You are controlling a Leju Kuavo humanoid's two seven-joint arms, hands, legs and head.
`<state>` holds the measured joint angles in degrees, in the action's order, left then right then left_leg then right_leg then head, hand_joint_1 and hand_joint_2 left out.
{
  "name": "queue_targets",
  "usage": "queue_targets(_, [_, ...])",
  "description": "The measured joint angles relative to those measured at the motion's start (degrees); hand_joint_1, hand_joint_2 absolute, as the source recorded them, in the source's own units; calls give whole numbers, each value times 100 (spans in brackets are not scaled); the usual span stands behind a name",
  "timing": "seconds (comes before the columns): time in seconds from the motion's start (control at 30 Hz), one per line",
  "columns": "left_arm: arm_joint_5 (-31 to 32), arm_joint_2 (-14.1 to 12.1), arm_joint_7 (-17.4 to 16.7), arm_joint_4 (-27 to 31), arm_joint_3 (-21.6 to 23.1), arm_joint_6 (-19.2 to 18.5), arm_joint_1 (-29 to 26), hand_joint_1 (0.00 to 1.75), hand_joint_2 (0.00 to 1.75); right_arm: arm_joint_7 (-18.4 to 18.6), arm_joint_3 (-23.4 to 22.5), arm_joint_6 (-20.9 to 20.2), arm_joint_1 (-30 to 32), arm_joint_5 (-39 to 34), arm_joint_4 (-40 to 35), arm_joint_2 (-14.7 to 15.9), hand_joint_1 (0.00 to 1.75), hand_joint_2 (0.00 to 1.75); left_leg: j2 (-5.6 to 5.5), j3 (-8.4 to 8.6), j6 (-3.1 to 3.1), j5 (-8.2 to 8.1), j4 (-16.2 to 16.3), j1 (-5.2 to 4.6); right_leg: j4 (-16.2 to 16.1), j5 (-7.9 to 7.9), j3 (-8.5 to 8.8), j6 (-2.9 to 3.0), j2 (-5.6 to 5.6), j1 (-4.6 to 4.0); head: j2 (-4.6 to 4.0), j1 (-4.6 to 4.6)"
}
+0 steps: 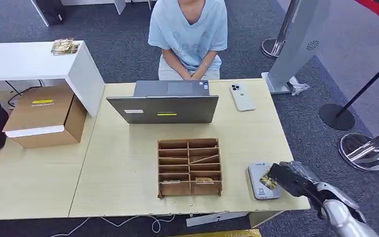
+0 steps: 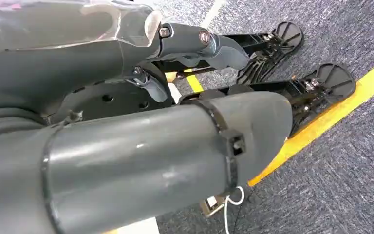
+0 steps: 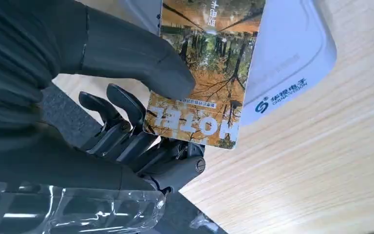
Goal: Pass the card to the sensor for recognition and then transmit it.
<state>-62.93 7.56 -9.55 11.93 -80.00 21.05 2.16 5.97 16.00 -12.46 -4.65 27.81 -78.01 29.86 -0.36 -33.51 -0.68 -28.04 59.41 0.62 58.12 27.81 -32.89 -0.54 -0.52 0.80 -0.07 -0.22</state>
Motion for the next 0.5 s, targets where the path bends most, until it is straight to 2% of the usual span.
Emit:
queue_targets(0.13, [0, 15, 0, 0, 0, -190, -6, 0, 0, -7, 63, -7, -45, 236, 26, 13, 175, 175, 0, 2, 0, 0, 0, 0, 0, 0, 2, 0, 0, 0, 0, 0])
queue_targets(0.5, [0, 20, -11, 0, 0, -160, -10, 0, 0, -2, 162, -20, -137, 467, 33, 15, 175, 175, 0, 3, 0, 0, 0, 0, 0, 0, 2, 0, 2, 0, 0, -2])
